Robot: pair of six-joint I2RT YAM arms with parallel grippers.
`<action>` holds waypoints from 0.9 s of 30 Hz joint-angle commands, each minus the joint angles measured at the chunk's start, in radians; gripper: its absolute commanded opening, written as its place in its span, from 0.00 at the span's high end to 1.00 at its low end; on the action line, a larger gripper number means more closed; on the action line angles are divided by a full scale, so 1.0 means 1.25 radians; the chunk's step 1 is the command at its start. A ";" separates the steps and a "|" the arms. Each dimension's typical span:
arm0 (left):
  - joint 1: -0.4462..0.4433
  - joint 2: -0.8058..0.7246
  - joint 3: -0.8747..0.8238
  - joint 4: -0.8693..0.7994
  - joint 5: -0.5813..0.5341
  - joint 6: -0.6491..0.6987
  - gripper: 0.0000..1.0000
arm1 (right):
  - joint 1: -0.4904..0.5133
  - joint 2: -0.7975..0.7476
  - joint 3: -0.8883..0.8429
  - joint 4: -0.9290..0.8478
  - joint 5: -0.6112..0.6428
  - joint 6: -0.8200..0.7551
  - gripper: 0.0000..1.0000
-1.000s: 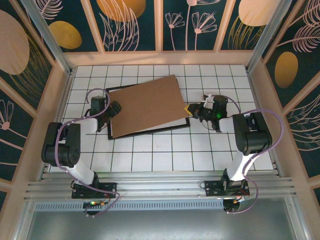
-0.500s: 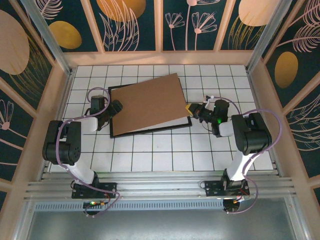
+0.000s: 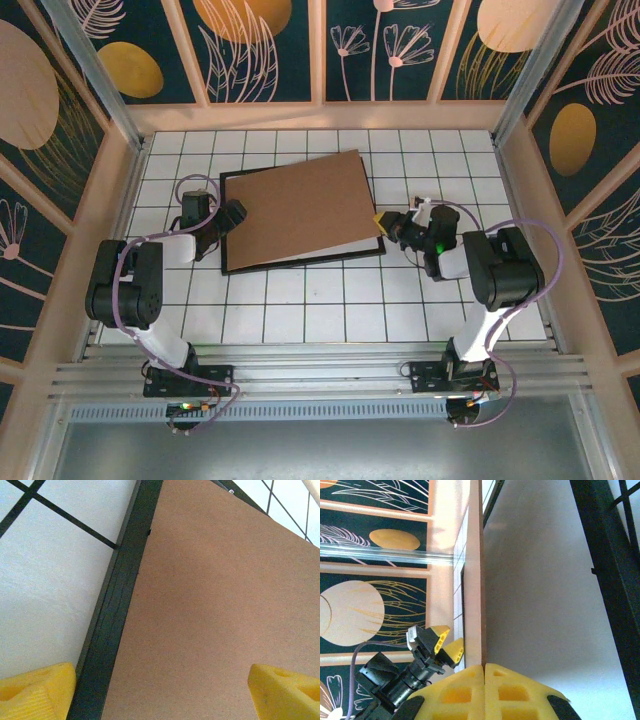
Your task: Put the photo into the frame
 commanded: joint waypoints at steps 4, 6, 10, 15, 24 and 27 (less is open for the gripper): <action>-0.002 0.002 0.011 0.008 0.031 -0.011 0.11 | -0.025 -0.046 -0.023 0.094 0.035 -0.006 1.00; -0.001 0.003 0.014 0.009 0.034 -0.014 0.11 | -0.031 -0.048 -0.029 0.101 0.035 -0.005 1.00; -0.001 0.004 0.022 0.012 0.045 -0.025 0.11 | -0.033 -0.041 -0.043 0.149 0.042 0.010 1.00; -0.001 0.012 0.029 0.022 0.068 -0.039 0.11 | -0.024 -0.001 -0.041 0.216 0.043 0.035 1.00; -0.001 0.013 0.038 0.020 0.075 -0.038 0.11 | -0.009 0.042 0.000 0.193 0.017 0.015 1.00; -0.001 0.029 0.041 0.020 0.079 -0.037 0.11 | -0.006 0.047 0.013 0.176 0.008 0.003 1.00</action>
